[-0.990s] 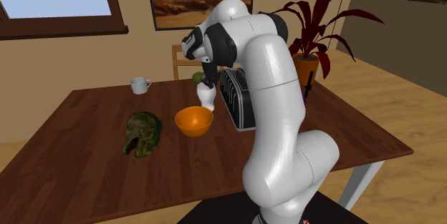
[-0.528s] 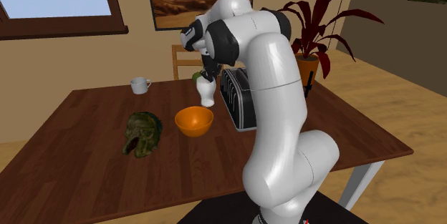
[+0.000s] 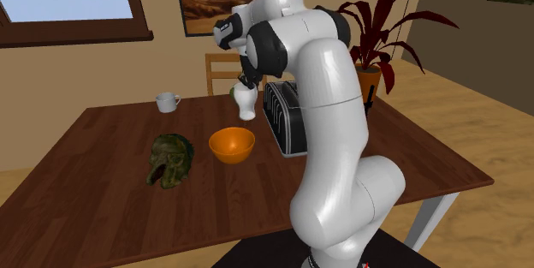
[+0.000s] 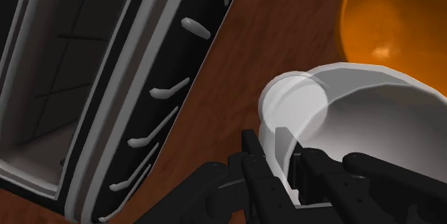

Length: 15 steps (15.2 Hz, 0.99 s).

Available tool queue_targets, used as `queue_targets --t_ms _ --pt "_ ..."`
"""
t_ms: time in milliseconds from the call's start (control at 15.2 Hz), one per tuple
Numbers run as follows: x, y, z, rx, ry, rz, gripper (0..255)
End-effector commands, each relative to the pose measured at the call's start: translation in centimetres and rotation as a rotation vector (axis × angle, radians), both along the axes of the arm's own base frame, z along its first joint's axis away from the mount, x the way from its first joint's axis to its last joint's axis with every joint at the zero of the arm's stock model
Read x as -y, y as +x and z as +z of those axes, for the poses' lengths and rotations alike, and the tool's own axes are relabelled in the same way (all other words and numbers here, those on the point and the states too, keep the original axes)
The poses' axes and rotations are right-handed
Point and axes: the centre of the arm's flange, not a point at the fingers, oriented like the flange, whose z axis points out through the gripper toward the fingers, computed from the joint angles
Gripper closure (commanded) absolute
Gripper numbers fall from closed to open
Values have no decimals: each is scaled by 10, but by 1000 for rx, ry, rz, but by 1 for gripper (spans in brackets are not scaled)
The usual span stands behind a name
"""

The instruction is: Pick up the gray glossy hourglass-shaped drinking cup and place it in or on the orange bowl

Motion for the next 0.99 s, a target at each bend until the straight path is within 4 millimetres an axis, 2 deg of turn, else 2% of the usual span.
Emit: queue_targets --t_ms 0,594,924 --pt "1 -1 11 0 0 0 255" --pt "1 -1 55 0 0 0 255" --pt "-56 -30 73 0 0 0 255"
